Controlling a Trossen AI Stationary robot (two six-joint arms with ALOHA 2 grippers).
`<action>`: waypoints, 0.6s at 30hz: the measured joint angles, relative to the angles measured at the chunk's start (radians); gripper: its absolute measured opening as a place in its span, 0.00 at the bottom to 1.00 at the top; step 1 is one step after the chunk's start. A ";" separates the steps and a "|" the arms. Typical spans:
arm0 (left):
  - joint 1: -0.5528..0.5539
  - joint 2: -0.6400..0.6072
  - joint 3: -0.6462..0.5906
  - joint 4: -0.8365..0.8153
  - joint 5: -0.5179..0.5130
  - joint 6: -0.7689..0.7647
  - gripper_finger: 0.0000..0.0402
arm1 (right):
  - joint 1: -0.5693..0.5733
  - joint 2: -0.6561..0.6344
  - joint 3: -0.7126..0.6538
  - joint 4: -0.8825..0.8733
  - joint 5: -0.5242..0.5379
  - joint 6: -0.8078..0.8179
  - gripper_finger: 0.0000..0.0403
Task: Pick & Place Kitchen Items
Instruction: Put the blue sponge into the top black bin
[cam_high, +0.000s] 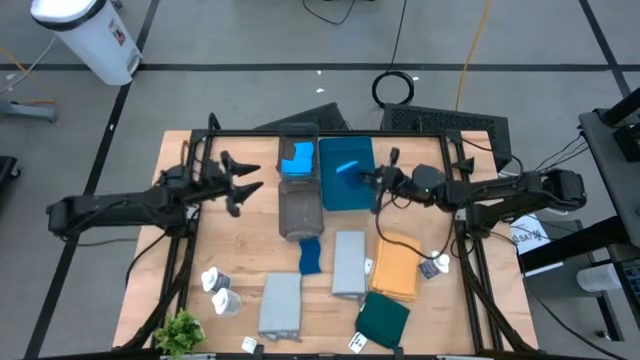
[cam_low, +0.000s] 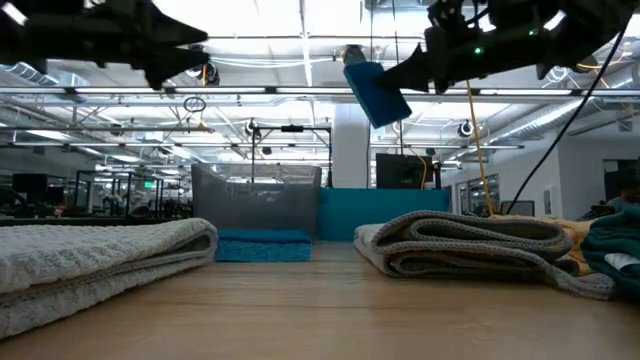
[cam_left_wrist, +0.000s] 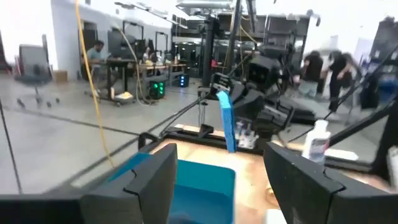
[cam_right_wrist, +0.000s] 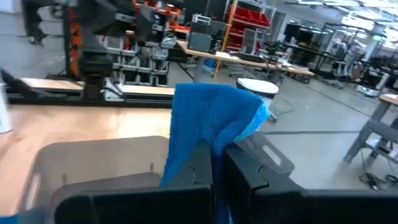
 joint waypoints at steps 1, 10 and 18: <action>0.000 0.048 0.000 0.054 0.000 0.027 0.61 | -0.007 0.006 0.001 0.004 -0.003 0.005 0.00; 0.000 0.396 0.004 0.505 0.035 0.097 0.61 | 0.039 0.127 0.005 0.370 -0.005 -0.039 0.00; -0.002 0.607 0.151 0.582 0.057 0.115 0.61 | 0.065 0.250 0.007 0.538 -0.004 -0.083 0.00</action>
